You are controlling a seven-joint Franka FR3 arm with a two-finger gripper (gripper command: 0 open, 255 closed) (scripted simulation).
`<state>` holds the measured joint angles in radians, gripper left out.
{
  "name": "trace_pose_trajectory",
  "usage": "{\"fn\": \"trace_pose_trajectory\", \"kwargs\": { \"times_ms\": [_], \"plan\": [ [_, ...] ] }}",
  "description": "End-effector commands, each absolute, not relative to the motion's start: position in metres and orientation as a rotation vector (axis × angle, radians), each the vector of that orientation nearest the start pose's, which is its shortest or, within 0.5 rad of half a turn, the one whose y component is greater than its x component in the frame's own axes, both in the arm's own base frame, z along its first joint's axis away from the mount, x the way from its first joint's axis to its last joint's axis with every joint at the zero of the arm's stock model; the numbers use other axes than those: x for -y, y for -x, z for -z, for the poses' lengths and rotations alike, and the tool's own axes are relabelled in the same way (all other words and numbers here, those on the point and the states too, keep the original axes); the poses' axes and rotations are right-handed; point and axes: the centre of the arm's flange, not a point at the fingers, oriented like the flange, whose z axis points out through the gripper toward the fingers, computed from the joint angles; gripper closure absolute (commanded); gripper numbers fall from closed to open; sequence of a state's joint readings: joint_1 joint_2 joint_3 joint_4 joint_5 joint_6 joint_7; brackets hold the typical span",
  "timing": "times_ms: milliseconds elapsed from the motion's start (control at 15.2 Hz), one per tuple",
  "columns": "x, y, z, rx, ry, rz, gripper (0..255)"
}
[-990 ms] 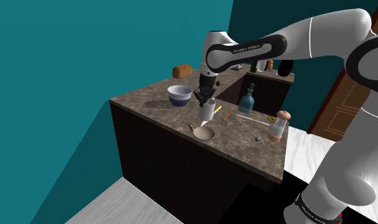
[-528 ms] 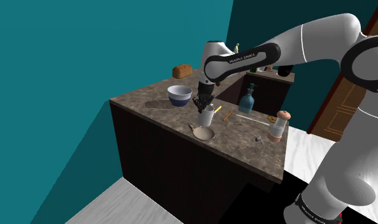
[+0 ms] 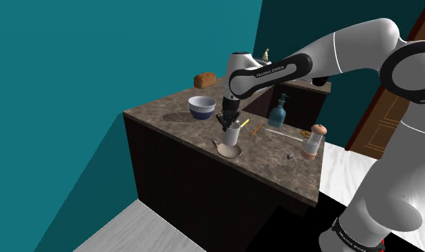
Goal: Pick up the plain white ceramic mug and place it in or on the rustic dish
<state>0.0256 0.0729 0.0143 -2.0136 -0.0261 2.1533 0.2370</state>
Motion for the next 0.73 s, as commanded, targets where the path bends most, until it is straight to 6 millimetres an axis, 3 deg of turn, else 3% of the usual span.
{"fn": "trace_pose_trajectory", "kwargs": {
  "times_ms": [0,66,132,462,660],
  "plan": [
    [-0.022,-0.575,-0.424,-0.289,3.138,0.109,255],
    [-0.022,-0.575,-0.424,-0.289,3.138,0.109,255],
    [-0.022,-0.575,-0.424,-0.289,3.138,0.109,0],
    [-0.022,-0.575,-0.424,-0.289,3.138,0.109,0],
    [-0.023,-0.572,-0.463,-0.289,3.138,0.109,0]
  ]
}}
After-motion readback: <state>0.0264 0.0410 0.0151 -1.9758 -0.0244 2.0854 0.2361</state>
